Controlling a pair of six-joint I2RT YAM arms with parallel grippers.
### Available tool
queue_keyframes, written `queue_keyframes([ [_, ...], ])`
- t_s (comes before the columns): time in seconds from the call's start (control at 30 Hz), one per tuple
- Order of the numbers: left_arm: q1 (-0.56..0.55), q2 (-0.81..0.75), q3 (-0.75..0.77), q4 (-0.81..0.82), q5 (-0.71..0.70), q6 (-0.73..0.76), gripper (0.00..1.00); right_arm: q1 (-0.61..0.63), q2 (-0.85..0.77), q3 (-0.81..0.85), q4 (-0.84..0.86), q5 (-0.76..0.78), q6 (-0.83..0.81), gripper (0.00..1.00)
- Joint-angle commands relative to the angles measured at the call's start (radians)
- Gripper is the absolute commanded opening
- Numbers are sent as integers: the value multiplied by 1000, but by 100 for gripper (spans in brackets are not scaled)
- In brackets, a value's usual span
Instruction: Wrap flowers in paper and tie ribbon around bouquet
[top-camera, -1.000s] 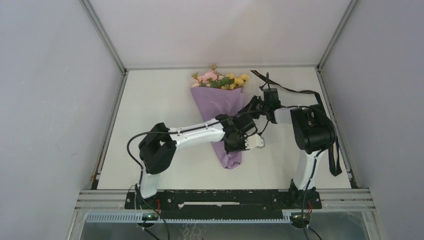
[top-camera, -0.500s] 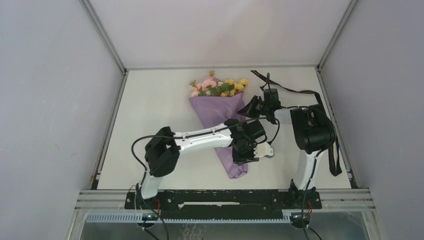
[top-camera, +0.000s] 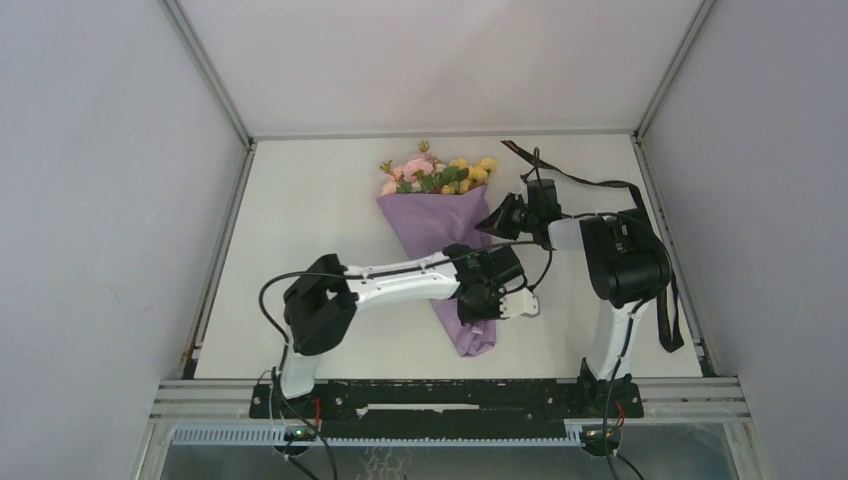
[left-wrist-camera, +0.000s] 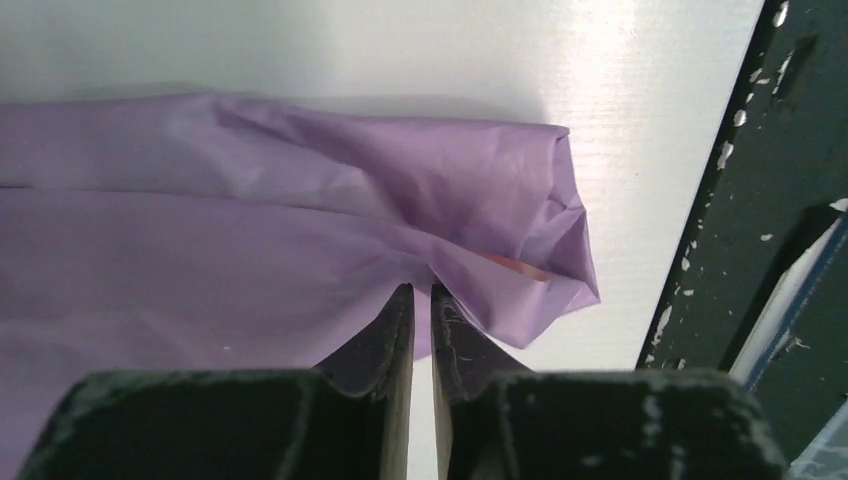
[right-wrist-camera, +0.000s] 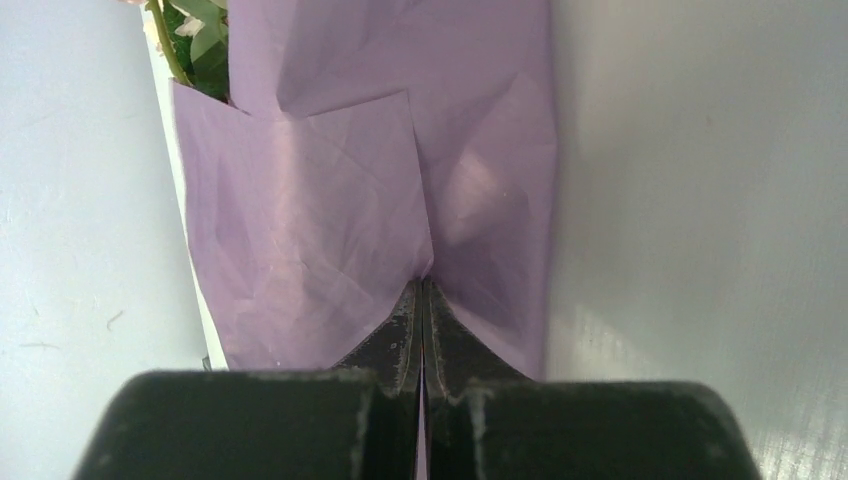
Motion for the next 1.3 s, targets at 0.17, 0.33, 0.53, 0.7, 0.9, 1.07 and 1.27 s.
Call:
queue_keyframes([
  [0.17,-88,54,-106,195,83,-2,24,4,-34,-20,59,30,12,0],
  [0.33,-132,39,-74,177,50,2,39,9,-33,-27,76,39,26,0],
  [0.53,-162,-11,10,27,179,31,62,17,-42,-31,78,54,29,0],
  [0.7,-167,-34,62,-109,109,126,66,18,-63,-31,59,63,9,0],
  [0.9,15,-116,59,59,64,34,61,20,-119,-34,-6,100,-43,0],
  [1.07,63,32,57,164,-182,36,60,22,-157,-44,-35,128,-54,0],
  [1.27,42,165,14,214,-136,122,66,18,-186,-43,-80,152,-77,7],
])
